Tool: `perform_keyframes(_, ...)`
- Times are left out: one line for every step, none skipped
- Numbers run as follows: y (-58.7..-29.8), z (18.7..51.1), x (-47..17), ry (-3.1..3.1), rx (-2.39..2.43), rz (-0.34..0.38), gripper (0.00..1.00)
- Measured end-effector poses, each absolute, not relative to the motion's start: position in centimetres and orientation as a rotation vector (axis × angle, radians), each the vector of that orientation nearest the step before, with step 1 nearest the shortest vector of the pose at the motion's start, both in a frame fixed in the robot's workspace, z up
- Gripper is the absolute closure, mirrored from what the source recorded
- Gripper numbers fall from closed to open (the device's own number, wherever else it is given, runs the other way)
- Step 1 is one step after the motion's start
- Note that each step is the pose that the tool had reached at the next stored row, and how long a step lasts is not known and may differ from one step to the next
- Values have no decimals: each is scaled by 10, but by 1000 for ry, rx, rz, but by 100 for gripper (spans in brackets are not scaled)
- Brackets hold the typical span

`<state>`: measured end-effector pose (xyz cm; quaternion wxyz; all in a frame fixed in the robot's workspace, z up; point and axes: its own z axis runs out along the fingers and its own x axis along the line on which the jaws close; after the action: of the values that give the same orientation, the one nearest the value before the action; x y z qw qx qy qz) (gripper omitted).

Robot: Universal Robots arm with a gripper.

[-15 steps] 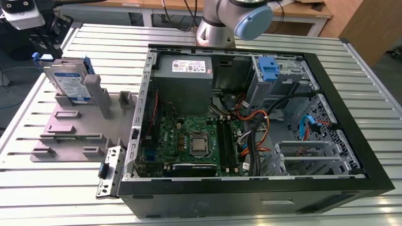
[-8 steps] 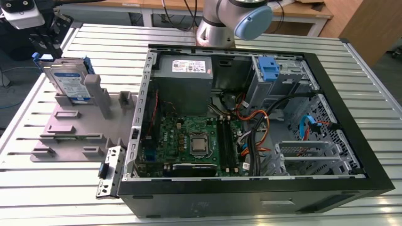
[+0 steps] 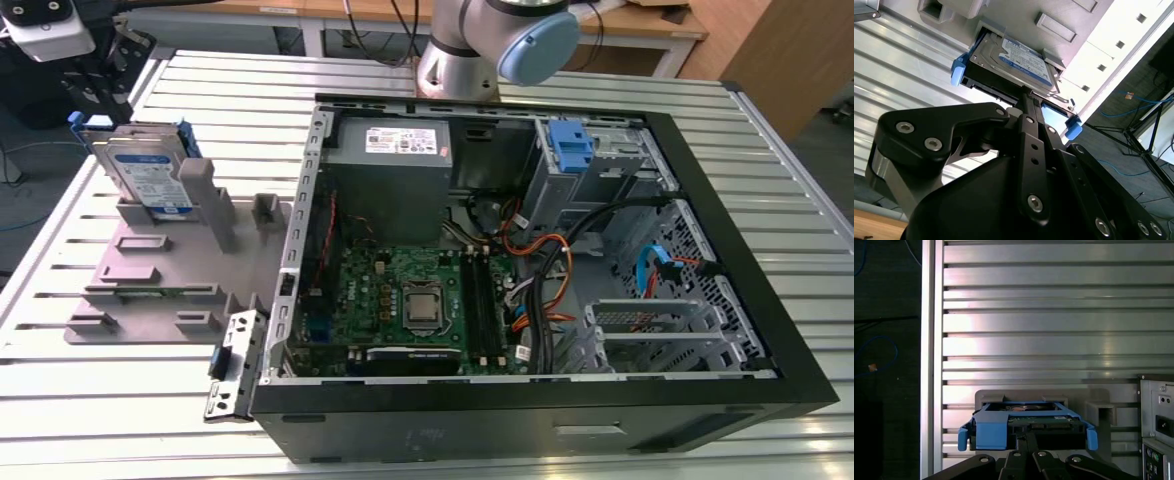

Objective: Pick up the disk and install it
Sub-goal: 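Pick up the disk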

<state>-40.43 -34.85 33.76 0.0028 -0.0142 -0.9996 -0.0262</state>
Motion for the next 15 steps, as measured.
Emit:
perform_keyframes(-348, 338, -404, -3135, -45, -82, 89)
perform_keyframes(-348, 338, -404, -3135, -45, -82, 89)
perform_keyframes(-348, 338, -404, -3135, -45, -82, 89)
perform_keyframes(-348, 338, -404, -3135, -44, -82, 89)
perform_keyframes(-348, 339, -404, -3134, -45, -82, 89)
perform_keyframes(-348, 340, -404, -3134, -45, -82, 89)
perform_keyframes(-348, 341, -404, -3134, -45, -82, 89)
perform_keyframes(-348, 342, -404, -3134, -44, -82, 89)
perform_keyframes(-348, 343, -404, -3135, -45, -82, 89)
perform_keyframes(-348, 343, -404, -3135, -45, -82, 89)
perform_keyframes(-348, 343, -404, -3135, -45, -82, 89)
perform_keyframes(-348, 343, -404, -3135, -45, -82, 89)
perform_keyframes(-348, 343, -404, -3135, -45, -82, 89)
perform_keyframes(-348, 343, -404, -3135, -44, -82, 89)
perform_keyframes(-348, 343, -404, -3135, -44, -82, 89)
